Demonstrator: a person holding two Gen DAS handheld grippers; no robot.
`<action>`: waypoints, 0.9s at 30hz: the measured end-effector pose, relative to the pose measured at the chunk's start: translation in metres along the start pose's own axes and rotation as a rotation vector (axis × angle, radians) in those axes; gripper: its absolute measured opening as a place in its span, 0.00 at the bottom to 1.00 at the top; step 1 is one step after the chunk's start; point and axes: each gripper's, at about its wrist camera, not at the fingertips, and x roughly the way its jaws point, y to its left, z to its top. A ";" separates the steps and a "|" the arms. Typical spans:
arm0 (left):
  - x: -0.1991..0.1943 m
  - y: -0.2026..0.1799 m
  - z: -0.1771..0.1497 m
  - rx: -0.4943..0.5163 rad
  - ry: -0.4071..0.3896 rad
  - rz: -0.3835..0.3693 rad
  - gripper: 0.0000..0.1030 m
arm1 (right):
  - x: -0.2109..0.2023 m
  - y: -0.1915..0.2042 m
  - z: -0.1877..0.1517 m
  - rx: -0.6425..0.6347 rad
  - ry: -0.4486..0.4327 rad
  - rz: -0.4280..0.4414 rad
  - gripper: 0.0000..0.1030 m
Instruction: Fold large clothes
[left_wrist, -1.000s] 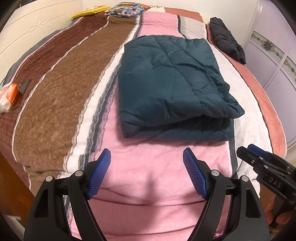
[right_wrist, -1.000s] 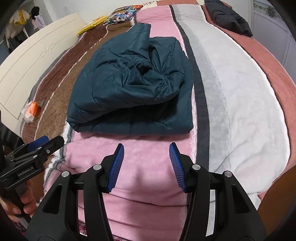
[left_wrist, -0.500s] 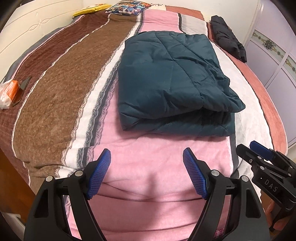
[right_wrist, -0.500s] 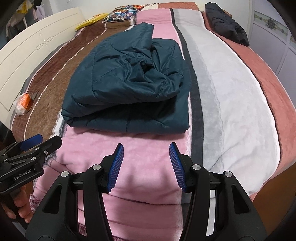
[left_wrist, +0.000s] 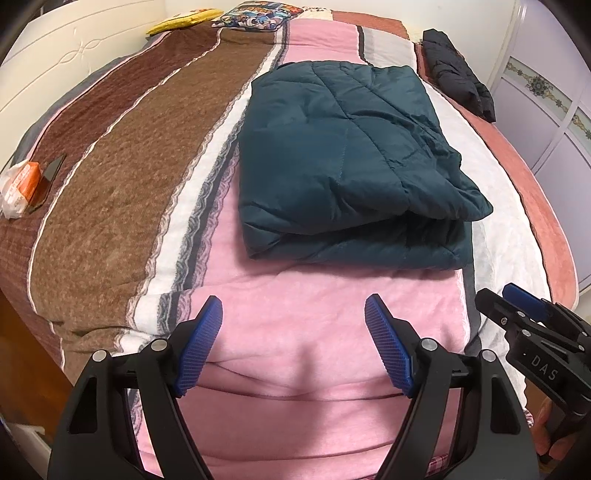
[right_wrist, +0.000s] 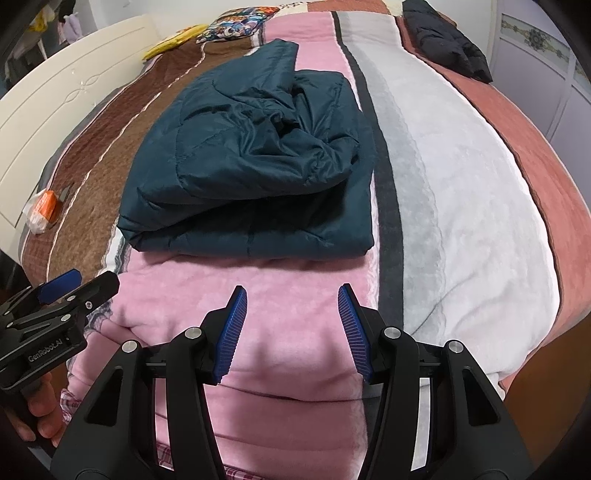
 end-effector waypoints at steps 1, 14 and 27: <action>0.000 0.001 0.000 -0.001 0.001 0.002 0.73 | 0.001 -0.001 0.001 0.002 0.003 0.000 0.50; 0.001 0.000 0.000 -0.003 0.004 0.005 0.73 | 0.004 -0.005 0.001 0.016 0.019 0.000 0.50; 0.003 0.001 0.000 -0.003 0.006 0.004 0.73 | 0.006 -0.006 0.001 0.018 0.024 0.002 0.50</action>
